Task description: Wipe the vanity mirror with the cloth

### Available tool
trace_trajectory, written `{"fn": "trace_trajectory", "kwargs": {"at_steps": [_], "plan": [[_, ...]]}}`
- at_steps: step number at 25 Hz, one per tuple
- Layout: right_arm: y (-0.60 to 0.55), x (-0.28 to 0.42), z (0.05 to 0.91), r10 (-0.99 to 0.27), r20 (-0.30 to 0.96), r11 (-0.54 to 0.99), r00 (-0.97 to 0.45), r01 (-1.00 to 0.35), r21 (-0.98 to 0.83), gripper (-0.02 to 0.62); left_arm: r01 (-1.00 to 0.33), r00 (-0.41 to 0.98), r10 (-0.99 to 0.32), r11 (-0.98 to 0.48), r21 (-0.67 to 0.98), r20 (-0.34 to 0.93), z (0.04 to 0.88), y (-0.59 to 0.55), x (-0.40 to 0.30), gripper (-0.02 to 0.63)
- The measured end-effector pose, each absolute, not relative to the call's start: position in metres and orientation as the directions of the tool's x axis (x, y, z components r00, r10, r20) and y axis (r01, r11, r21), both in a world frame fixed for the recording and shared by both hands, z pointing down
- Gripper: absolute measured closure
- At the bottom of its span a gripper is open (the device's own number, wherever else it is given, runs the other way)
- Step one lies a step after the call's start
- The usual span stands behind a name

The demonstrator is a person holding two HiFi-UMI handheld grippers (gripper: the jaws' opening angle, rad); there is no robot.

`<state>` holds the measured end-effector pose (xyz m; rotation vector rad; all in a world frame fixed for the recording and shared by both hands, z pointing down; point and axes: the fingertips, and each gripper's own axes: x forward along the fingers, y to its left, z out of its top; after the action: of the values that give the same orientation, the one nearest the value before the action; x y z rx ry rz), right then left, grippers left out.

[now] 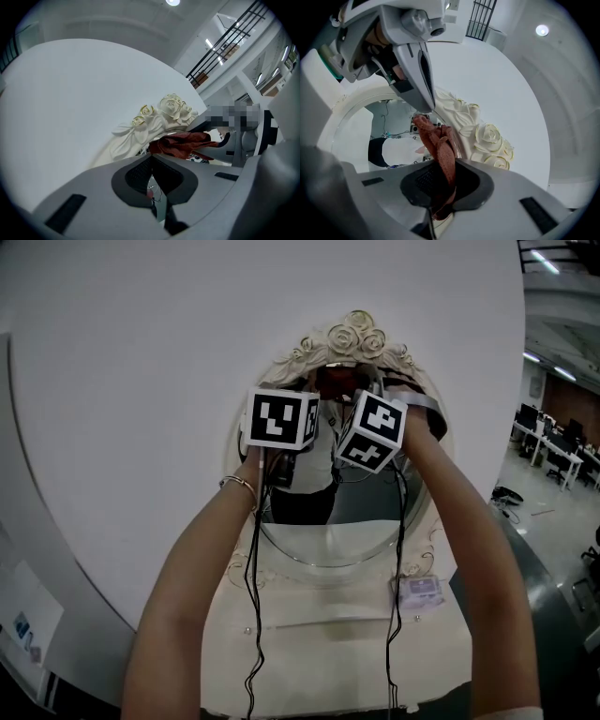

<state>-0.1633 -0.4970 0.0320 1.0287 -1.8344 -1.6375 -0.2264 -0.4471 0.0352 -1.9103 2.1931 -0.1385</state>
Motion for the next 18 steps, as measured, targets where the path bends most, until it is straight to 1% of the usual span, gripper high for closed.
{"fn": "trace_trajectory", "kwargs": {"at_steps": [4, 11, 18], "plan": [[-0.496, -0.165, 0.045, -0.775, -0.11, 0.03, -0.622, -0.21, 0.977, 0.535, -0.967, -0.131, -0.987, 0.147, -0.21, -0.091, 0.051, -0.448, -0.23, 0.595], [-0.493, -0.171, 0.092, -0.763, -0.042, 0.074, -0.645, -0.152, 0.986, 0.535, -0.967, -0.144, -0.989, 0.149, -0.206, -0.04, 0.098, -0.447, -0.237, 0.595], [-0.492, -0.181, 0.161, -0.744, 0.026, 0.148, -0.668, -0.127, 0.981, 0.535, -0.987, -0.126, -0.991, 0.121, -0.106, 0.045, 0.179, -0.45, -0.237, 0.595]]}}
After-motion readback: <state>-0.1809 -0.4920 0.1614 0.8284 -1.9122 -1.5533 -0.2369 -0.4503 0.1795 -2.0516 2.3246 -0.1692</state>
